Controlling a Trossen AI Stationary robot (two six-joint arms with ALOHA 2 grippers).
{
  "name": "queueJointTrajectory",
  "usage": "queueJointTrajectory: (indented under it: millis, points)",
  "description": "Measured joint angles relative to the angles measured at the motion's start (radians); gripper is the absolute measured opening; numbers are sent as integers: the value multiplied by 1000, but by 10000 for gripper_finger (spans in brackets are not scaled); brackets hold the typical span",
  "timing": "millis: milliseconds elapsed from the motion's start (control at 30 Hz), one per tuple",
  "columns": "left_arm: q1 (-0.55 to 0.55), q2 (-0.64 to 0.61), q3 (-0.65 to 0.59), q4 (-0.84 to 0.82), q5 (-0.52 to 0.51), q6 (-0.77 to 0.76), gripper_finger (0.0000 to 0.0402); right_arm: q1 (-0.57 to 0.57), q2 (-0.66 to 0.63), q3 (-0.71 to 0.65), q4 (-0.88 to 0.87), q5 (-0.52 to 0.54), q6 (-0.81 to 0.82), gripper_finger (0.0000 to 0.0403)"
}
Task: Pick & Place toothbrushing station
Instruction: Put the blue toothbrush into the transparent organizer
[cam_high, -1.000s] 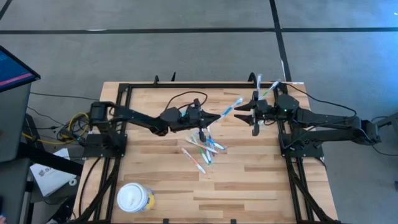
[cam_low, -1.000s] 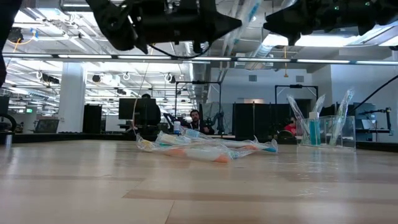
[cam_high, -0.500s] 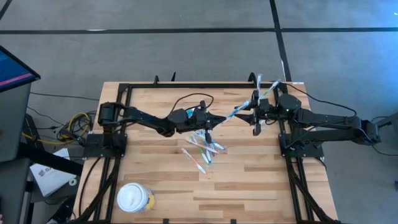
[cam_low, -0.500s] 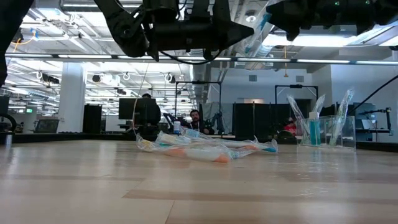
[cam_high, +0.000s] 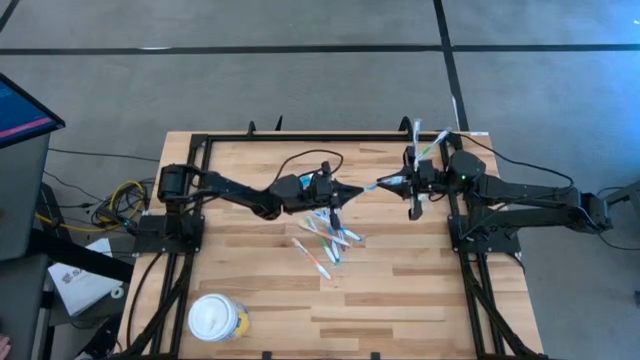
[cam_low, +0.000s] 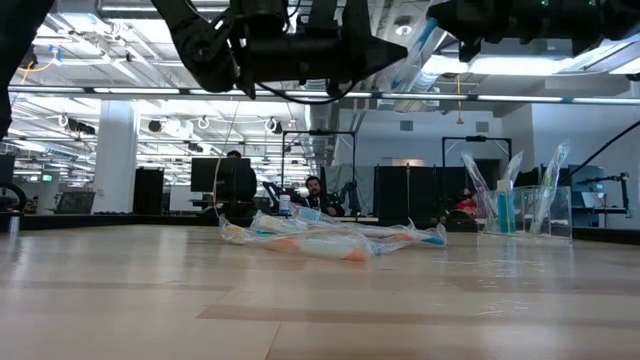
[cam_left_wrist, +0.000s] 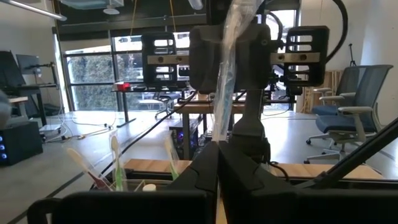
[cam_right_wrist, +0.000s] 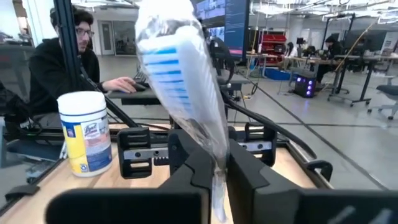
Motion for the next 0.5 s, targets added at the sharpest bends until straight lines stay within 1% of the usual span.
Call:
queueJointTrajectory:
  millis: [133, 233, 500]
  points:
    - [0, 0, 0, 0, 0, 0, 0, 0, 0, 0, -3, 1, 6, 22]
    - [0, 0, 0, -2, 0, 0, 0, 0, 0, 0, -9, 1, 2, 10]
    - [0, 0, 0, -19, 0, 5, 2, -2, 0, 0, -25, 4, 2, 10]
